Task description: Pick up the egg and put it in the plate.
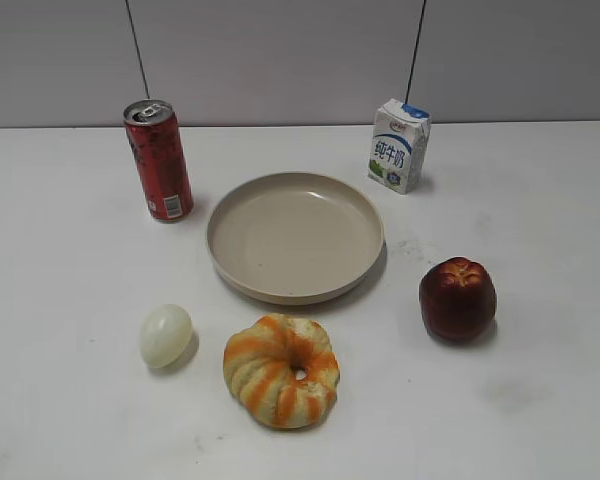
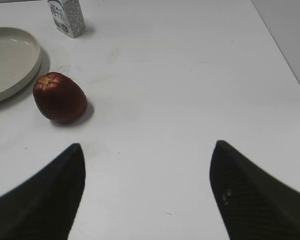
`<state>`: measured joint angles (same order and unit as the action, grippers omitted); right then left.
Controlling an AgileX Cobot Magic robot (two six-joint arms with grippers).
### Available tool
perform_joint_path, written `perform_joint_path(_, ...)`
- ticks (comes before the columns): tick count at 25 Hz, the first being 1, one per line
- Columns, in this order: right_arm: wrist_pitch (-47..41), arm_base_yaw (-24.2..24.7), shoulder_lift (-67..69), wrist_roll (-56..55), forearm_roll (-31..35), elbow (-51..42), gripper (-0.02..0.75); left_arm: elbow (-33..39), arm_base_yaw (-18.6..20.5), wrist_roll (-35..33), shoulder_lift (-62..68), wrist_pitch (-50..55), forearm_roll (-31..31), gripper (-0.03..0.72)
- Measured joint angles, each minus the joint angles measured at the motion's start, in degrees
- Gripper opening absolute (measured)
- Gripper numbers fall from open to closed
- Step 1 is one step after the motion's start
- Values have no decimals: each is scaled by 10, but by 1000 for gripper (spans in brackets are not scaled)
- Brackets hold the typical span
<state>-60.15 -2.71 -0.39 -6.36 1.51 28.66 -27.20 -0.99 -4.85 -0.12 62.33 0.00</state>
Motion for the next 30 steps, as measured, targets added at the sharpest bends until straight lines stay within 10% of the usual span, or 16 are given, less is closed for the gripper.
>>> perform_joint_path(20,0,0,0,0,0,0,585,-3,0,0,0,-8,0,614)
perform_joint_path(30,0,0,0,0,0,0,585,-27,0,0,95,-179,-4,611)
